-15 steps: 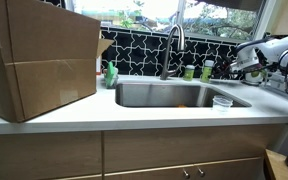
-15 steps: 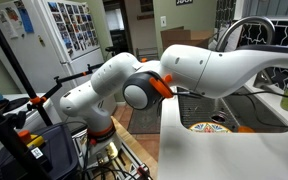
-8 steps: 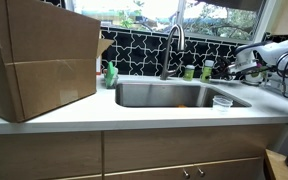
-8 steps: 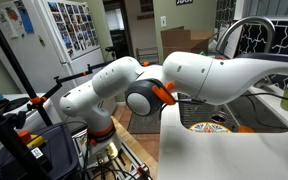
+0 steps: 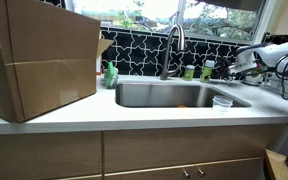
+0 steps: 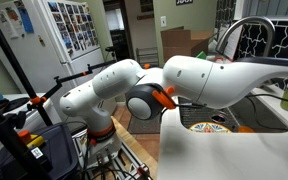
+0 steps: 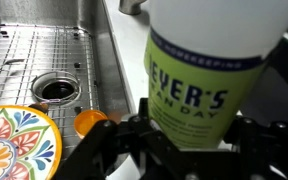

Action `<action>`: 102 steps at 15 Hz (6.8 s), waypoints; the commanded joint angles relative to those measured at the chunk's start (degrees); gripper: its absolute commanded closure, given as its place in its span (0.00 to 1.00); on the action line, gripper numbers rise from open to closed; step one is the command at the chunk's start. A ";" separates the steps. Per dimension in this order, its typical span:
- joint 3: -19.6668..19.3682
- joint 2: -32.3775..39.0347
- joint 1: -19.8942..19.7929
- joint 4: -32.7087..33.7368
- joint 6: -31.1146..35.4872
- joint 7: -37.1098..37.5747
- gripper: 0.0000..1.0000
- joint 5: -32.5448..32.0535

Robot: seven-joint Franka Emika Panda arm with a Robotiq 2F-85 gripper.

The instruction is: Pour out the contents from the right bottle into the sink

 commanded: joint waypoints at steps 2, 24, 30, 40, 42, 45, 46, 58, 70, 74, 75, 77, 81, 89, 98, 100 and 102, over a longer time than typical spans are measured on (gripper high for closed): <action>-1.51 -0.54 -0.31 2.80 -6.98 1.34 0.62 -3.16; -18.36 -19.86 19.84 -1.16 -10.58 -18.43 0.62 -46.42; -21.47 -26.98 27.44 -12.52 3.77 -29.00 0.62 -56.74; -21.55 -26.55 28.44 -12.14 7.56 -30.96 0.62 -58.08; -22.98 -27.72 31.22 -13.35 9.80 -31.06 0.62 -62.76; -25.23 -29.56 35.83 -15.05 13.71 -29.99 0.62 -70.95; -25.97 -30.45 37.60 -15.98 15.28 -30.06 0.62 -73.67; -33.59 -40.68 53.25 -30.03 30.36 -20.95 0.62 -100.83; -40.25 -45.11 63.03 -40.65 40.66 7.98 0.62 -127.87; -41.71 -46.05 65.37 -42.87 43.22 16.35 0.62 -137.71; -41.94 -46.32 65.86 -43.32 43.33 18.12 0.62 -139.88; -41.80 -47.16 66.38 -44.61 43.35 19.74 0.62 -142.18; -41.79 -48.51 67.24 -46.46 42.92 22.94 0.62 -146.29; -41.31 -50.71 67.56 -48.73 42.87 24.35 0.62 -149.19; -24.92 -53.05 53.45 -49.06 41.52 22.73 0.62 -149.63; -23.60 -53.20 52.11 -49.22 41.57 22.77 0.62 -149.57; -22.61 -53.21 51.07 -49.25 41.54 22.35 0.62 -148.88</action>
